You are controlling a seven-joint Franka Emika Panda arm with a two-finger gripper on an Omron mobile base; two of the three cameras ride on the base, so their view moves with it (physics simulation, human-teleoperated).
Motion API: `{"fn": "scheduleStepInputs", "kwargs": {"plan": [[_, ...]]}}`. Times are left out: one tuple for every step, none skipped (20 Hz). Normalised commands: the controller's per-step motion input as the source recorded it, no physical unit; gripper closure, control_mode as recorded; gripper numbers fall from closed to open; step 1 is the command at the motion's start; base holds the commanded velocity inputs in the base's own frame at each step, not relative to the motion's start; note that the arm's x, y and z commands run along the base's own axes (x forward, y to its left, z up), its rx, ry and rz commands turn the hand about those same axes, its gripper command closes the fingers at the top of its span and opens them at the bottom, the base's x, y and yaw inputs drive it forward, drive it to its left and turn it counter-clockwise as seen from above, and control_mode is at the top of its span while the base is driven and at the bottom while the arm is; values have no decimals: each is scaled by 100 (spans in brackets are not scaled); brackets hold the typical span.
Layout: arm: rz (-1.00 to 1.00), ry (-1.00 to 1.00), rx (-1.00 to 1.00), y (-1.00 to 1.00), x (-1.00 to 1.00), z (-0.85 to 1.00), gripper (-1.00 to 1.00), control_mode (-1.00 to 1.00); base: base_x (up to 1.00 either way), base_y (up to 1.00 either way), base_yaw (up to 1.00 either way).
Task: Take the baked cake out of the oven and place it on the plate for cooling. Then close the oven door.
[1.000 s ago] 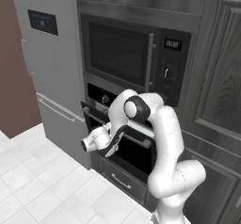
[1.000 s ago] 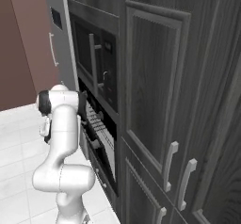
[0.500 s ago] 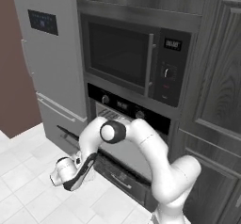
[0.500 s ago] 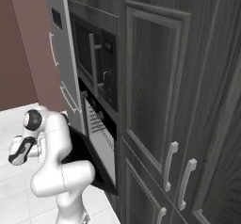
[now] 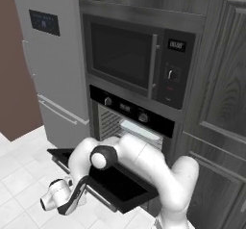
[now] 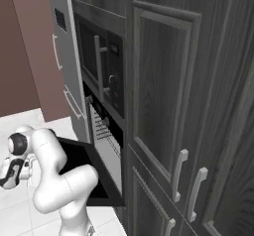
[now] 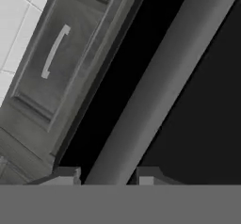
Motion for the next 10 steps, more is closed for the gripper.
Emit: {"fn": "scheduleStepInputs", "kwargs": {"plan": [[11,0,19,-32,-75,28,-100,-100,0,0,0],[15,0,22,-29,-87,36,-100,-100,0,0,0],[17,0,27,-21,-87,47,-100,-100,0,0,0],[17,4,29,-17,-87,50,-100,-100,0,0,0],[17,7,31,-11,-83,59,-100,-100,0,0,0],[18,12,32,-1,-74,56,-100,-100,0,0,0],[18,23,35,0,-67,54,-100,-100,0,0,0],[19,31,39,0,-60,53,-100,-100,0,0,0],[20,36,41,0,-55,51,-100,-100,0,0,0],[20,41,42,0,-50,49,-100,-100,0,0,0]]}}
